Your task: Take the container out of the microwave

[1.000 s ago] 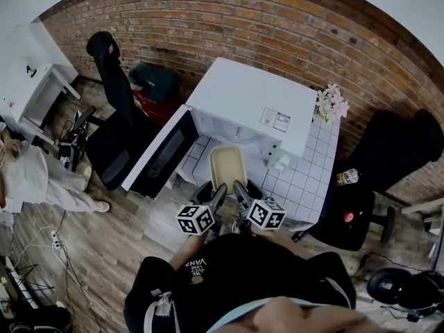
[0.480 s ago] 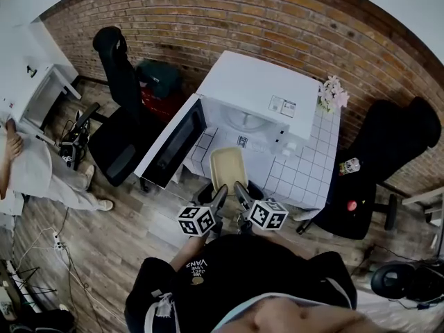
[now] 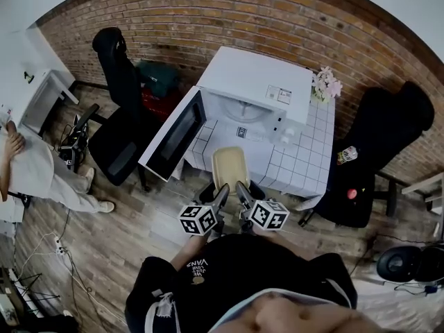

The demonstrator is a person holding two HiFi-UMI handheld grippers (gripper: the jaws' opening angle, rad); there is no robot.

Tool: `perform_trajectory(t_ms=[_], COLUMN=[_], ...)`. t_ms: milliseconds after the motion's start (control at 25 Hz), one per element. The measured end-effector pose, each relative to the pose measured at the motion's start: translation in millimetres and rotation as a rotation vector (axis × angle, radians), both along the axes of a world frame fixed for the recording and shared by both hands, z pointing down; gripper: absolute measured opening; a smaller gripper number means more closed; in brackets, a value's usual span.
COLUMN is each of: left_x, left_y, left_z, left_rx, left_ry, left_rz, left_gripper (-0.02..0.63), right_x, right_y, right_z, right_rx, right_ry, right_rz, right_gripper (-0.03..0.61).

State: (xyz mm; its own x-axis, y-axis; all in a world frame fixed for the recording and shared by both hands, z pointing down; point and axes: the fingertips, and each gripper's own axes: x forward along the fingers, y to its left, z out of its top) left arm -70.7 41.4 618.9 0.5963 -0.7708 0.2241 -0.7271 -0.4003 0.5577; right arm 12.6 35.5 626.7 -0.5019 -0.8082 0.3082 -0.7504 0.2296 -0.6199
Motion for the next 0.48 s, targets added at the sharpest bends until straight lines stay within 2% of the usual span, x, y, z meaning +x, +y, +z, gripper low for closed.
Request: perform_trajectory(t_ms=[480], left_x=[-2], left_y=[40], left_z=[2], left_rx=[-0.003], left_ry=[0.004], left_rz=[0.021], left_gripper=[0.204], right_x=[-2], right_y=[41], right_z=[2], right_rx=[0.001], right_ry=[0.002], right_rz=[0.020], right_gripper=[0.195])
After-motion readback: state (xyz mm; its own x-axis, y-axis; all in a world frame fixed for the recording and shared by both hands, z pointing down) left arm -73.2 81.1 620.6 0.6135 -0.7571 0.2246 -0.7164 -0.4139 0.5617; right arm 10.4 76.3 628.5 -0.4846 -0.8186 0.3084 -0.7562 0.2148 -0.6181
